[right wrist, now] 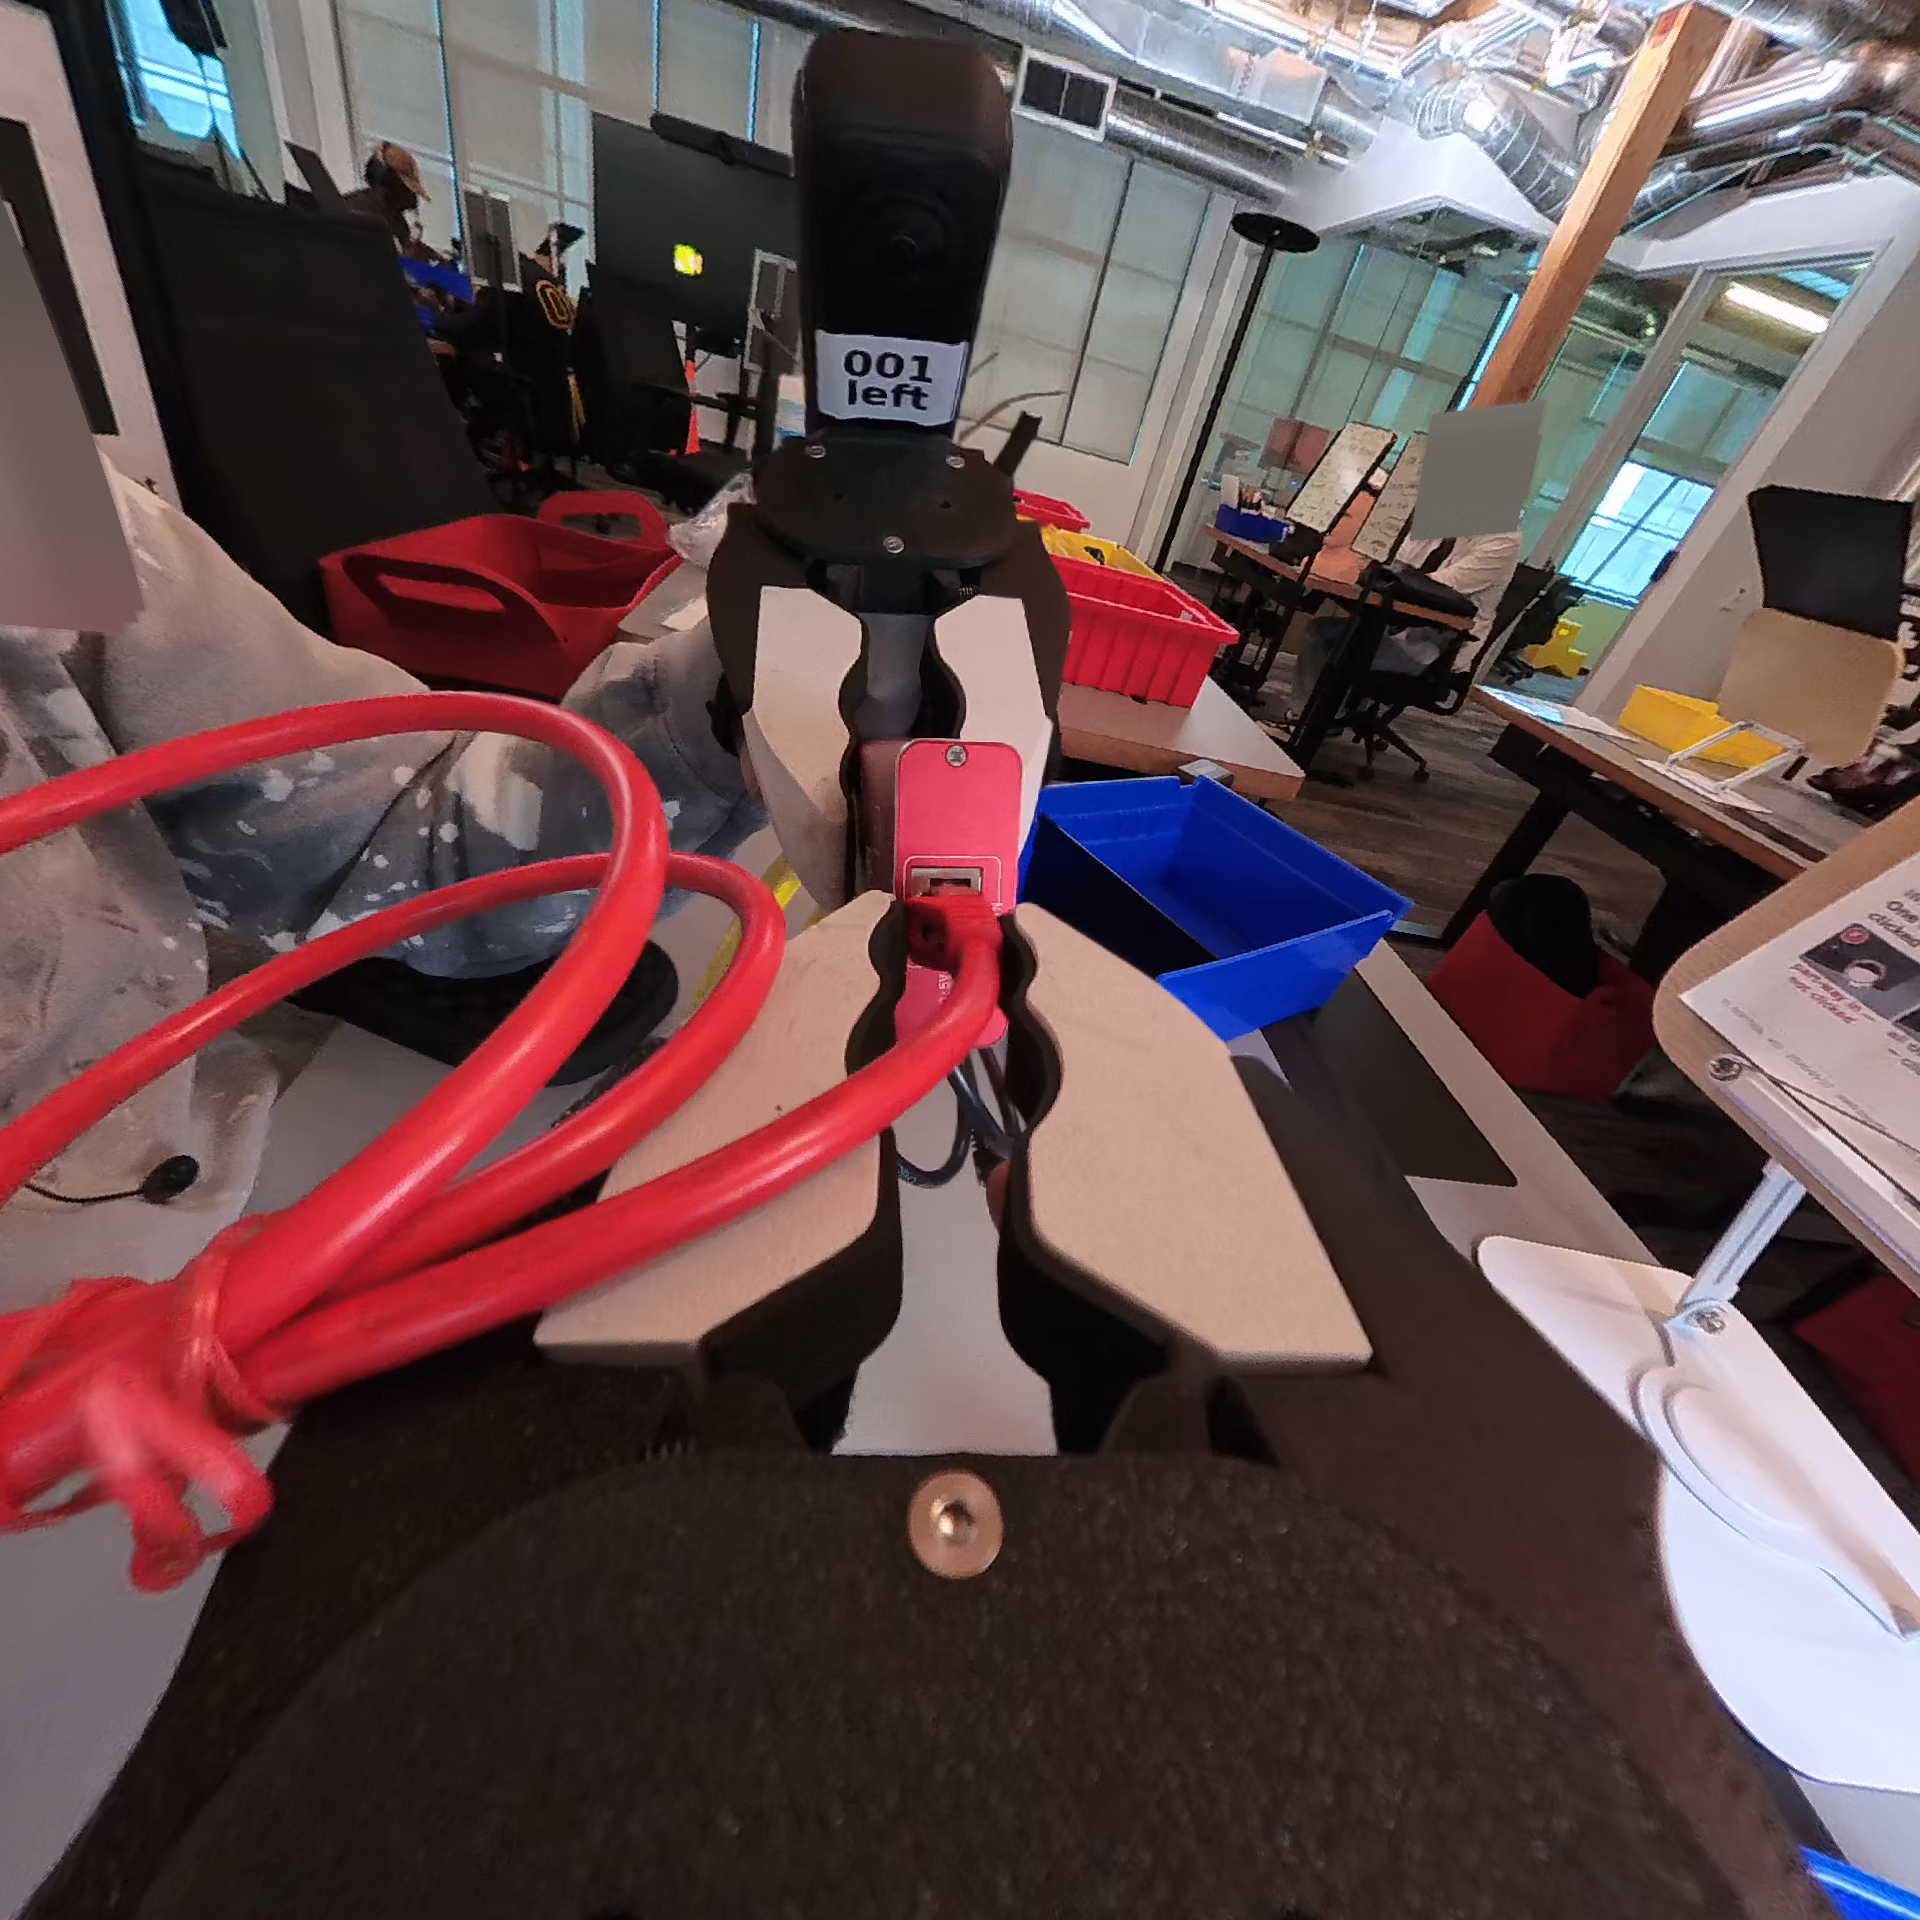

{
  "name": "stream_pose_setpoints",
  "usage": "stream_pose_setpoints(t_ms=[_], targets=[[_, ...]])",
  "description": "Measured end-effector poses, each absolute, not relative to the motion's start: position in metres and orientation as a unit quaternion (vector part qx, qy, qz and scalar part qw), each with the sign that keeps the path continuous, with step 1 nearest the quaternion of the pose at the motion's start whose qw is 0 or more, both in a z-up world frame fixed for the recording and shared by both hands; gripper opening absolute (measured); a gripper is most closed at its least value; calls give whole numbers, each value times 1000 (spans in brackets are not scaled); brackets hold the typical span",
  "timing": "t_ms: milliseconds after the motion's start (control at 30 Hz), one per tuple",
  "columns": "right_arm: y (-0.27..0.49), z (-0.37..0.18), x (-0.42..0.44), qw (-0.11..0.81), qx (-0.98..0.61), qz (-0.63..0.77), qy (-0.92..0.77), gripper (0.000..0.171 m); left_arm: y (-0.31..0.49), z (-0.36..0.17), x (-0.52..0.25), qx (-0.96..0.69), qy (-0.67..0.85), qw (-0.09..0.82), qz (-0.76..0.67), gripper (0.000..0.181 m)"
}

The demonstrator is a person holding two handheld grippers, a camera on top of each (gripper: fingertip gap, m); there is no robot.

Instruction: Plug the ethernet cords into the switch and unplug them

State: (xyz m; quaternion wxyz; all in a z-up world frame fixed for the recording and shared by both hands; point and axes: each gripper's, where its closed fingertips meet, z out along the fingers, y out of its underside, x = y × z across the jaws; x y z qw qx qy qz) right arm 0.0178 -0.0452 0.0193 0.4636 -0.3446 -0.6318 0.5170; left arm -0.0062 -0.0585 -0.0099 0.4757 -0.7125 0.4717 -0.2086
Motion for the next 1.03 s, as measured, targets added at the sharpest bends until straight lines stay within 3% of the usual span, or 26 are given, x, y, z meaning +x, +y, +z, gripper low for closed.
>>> stream_pose_setpoints(t_ms=[833, 1033], targets=[[-59, 5, 26, 385, -335, 555, -657, 14, -70, -24, -3, -719, 506, 431, -203, 28], [-44, 11, 17, 433, -345, 539, -635, 15, -59, -18, -9, -733, 477, 451, -179, 28]])
